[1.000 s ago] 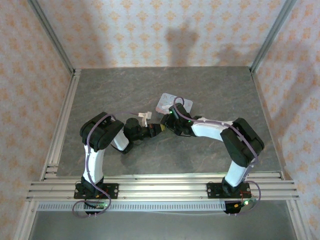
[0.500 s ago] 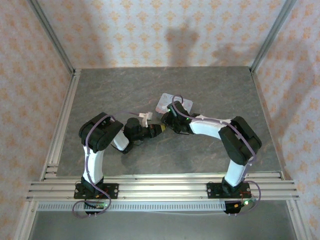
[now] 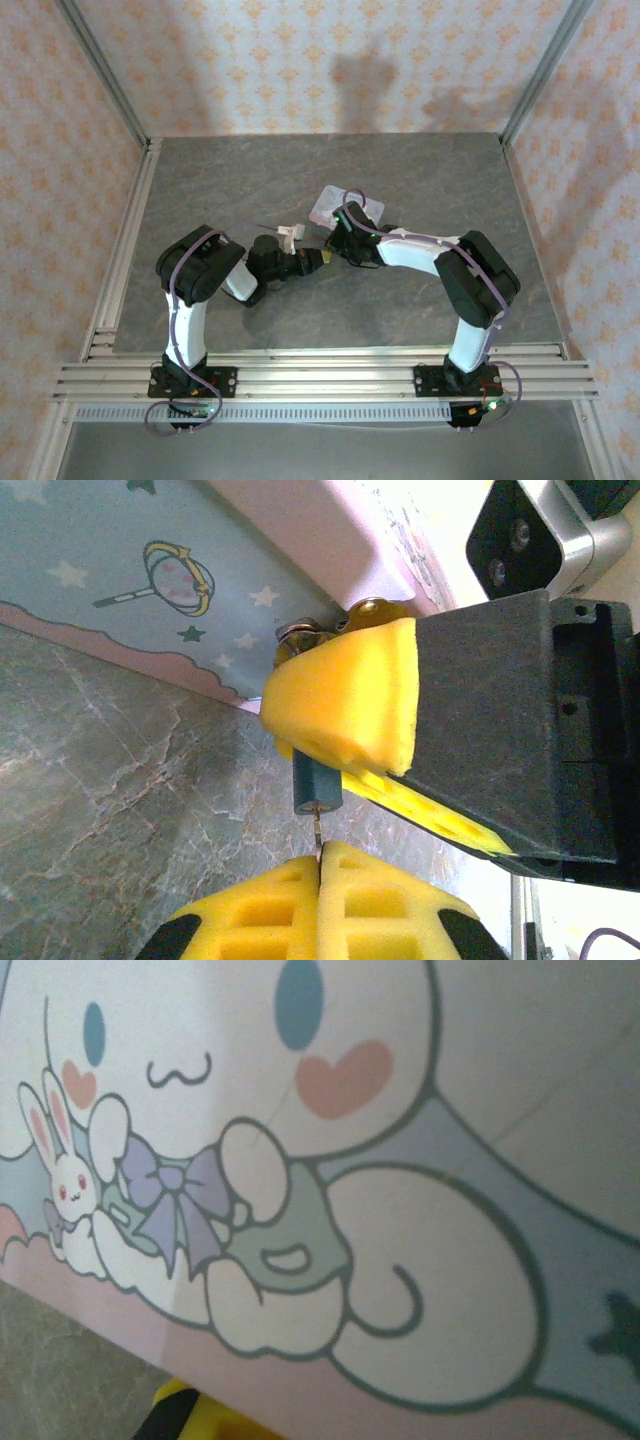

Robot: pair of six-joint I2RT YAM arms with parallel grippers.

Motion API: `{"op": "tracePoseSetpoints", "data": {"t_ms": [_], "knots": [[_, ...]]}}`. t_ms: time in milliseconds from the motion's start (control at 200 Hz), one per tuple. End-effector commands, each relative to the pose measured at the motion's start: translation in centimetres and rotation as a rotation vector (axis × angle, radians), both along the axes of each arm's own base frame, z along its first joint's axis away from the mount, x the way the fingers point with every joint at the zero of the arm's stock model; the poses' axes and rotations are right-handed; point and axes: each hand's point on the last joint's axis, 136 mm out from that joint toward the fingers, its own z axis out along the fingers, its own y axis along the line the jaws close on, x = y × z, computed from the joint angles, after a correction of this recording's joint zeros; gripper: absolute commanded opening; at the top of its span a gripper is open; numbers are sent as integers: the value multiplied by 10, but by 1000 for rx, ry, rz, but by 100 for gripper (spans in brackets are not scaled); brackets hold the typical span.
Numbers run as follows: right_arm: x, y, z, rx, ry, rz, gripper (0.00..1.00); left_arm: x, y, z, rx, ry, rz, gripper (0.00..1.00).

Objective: Unlock the padlock with the key

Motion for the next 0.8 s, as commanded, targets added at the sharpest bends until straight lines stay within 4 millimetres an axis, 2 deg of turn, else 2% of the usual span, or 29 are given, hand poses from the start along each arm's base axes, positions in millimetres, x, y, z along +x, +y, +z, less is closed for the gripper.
{"op": "tracePoseSetpoints", "data": {"t_ms": [0,160,245,365,510,741,796], "knots": [[3,2,3,-15,1,2,0,-6,1,-14,51,42,-6,3],[2,2,6,-9,0,4,0,-4,2,-13,46,39,4,13],[1,2,6,-6,4,-2,0,-3,5,-12,43,39,21,26],[2,2,7,4,6,-7,0,0,10,-11,28,46,44,37],[2,5,9,26,10,-11,0,3,10,-8,2,48,43,36],[5,9,10,63,16,-25,0,1,9,-11,1,56,37,23],[5,9,11,67,17,-28,0,1,9,-11,1,58,37,22]]}}
